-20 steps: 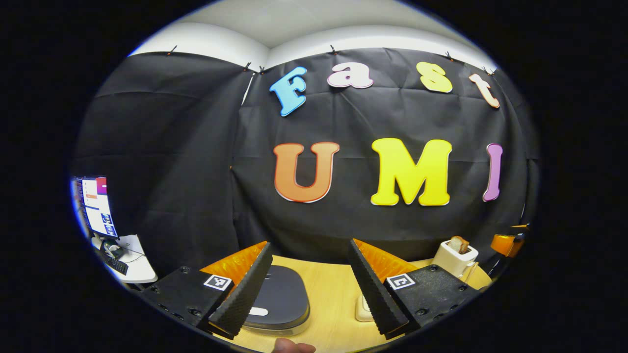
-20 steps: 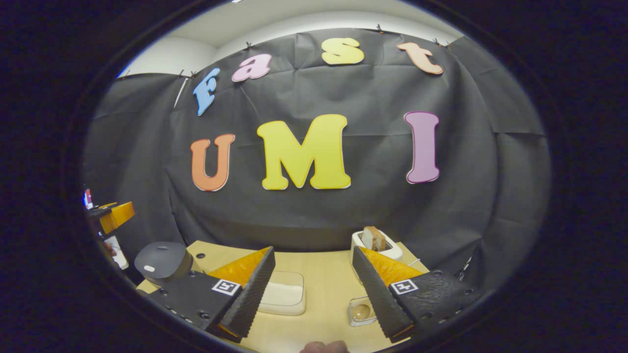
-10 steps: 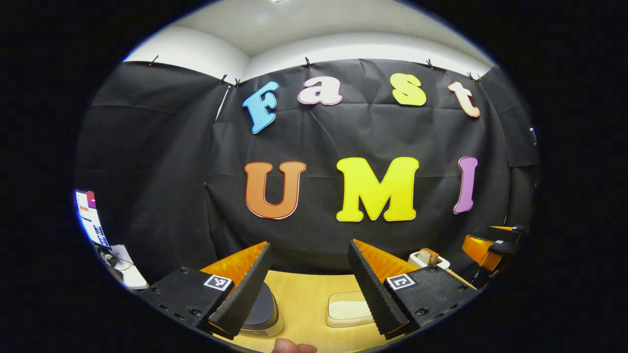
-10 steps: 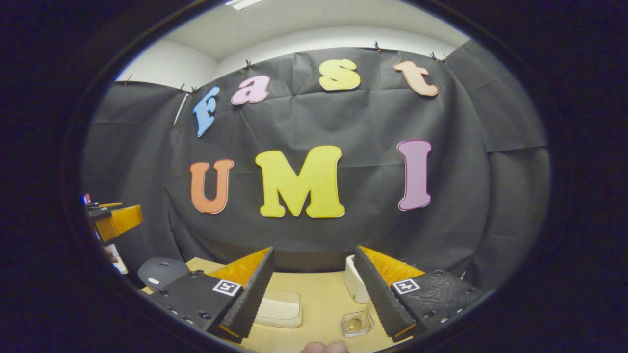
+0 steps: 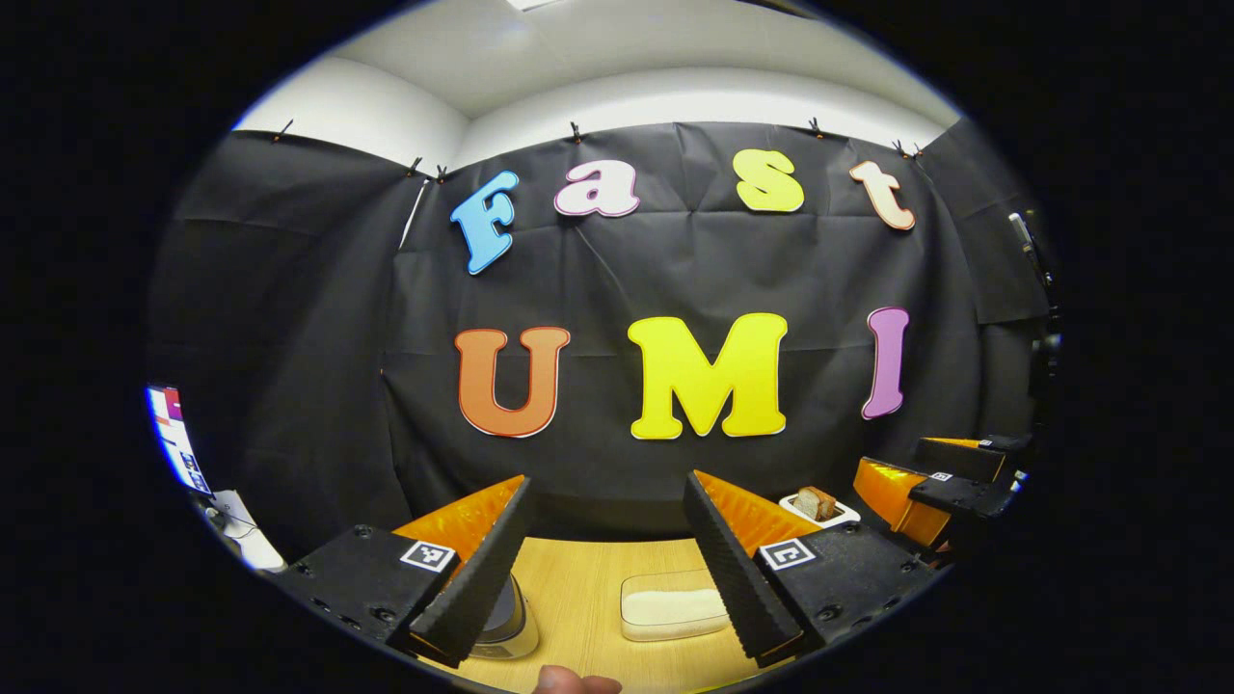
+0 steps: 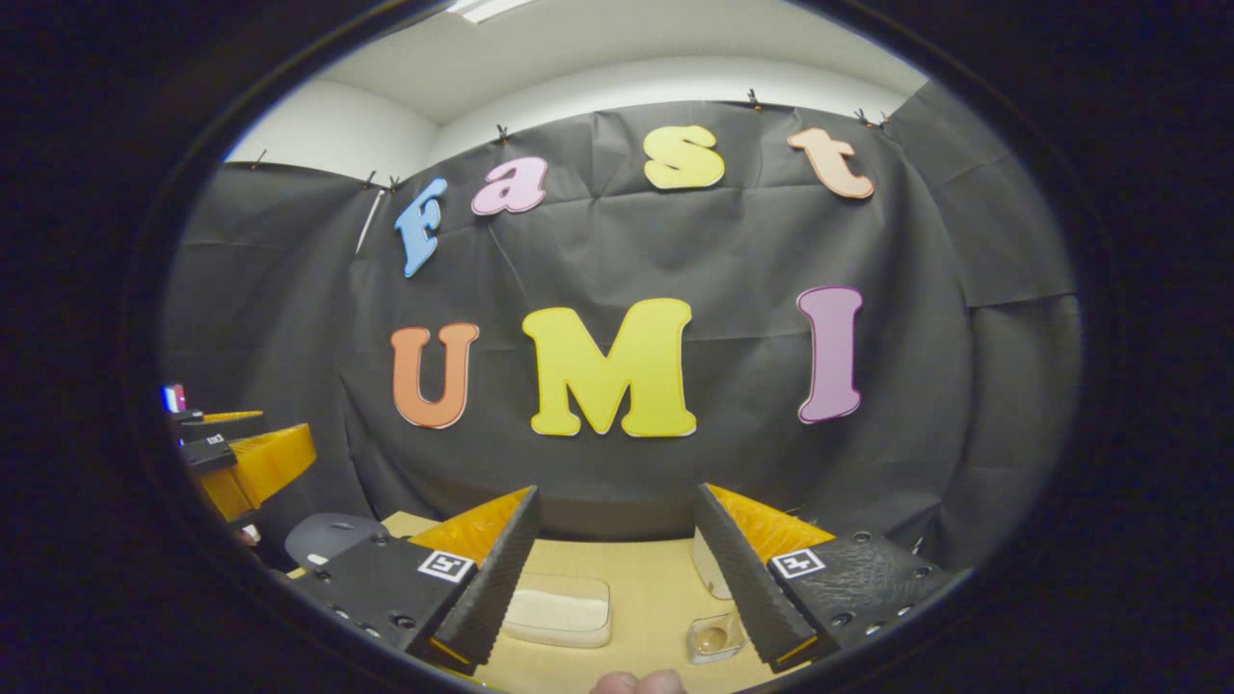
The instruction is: Close the left gripper, press the button to open the rice cooker; take a wooden spoon from the chopstick holder with the right hand, scoop a spoonful of rice and pour it into the rice cooker, then put the wooden spoon back into the chopstick holder.
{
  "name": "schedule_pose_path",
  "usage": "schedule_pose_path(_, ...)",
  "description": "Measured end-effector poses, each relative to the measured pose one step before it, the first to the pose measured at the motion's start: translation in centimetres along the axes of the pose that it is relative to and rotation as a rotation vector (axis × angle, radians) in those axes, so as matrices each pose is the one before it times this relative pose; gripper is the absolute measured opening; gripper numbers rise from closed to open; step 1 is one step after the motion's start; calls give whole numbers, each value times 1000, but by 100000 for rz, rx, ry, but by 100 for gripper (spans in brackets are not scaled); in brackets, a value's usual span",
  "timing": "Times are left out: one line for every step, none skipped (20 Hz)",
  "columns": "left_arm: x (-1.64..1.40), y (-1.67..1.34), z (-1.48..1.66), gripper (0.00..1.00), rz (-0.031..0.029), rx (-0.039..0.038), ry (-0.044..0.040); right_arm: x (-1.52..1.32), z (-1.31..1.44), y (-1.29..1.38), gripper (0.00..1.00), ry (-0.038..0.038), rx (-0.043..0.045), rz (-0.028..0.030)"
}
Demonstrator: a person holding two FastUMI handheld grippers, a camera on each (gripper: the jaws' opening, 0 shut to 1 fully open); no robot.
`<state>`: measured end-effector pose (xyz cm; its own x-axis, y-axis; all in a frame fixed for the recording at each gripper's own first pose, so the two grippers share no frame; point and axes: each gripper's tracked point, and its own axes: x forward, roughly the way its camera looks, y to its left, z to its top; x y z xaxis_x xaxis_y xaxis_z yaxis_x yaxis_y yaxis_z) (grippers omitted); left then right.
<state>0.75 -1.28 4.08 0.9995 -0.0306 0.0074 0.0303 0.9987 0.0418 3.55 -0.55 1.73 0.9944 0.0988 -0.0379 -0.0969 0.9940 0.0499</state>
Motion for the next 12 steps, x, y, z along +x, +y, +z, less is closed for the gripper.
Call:
schedule_pose_path(138, -3, -87, 99, 53, -122, 384, 142, 129, 93, 96, 134, -174, 72)
schedule_pose_path(108, 134, -103, 99, 304, -54, 351, 160, -9, 68, 96, 164, -243, 24)
schedule_pose_path(198, 90, -176, 98, 207, -75, 359, 131, -87, 63, 96, 205, -158, 56)
schedule_pose_path(63, 8, 31, 99, -66, -44, -10, 92, 0, 162, 96, 8, -320, 45)
schedule_pose_path(67, -31, -92, 99, -65, 51, 224, 73, 104, 85, 96, -167, -418, 33)
schedule_pose_path(226, -45, 154, 99, -93, 136, -748, 146, 228, 112, 96, -584, -491, -106)
schedule_pose_path(217, 14, -81, 99, -87, 147, 37, 13, 109, -75, 96, -281, -369, -271)
schedule_pose_path(179, 54, -206, 98, -186, 124, 497, 46, 190, 36, 96, -337, -141, -230)
schedule_pose_path(-8, -90, -31, 99, -157, -33, 479, 47, 78, 121, 96, -234, 126, -37)
schedule_pose_path(51, 60, 31, 99, 290, -282, -120, -23, 52, 79, 96, 82, 22, 55)
schedule_pose_path(53, 127, 46, 99, 331, -344, -368, -61, -52, 48, 96, 251, 298, 303)
schedule_pose_path(43, -18, 72, 99, 141, -219, -111, -61, 45, 29, 96, 86, 106, 123)
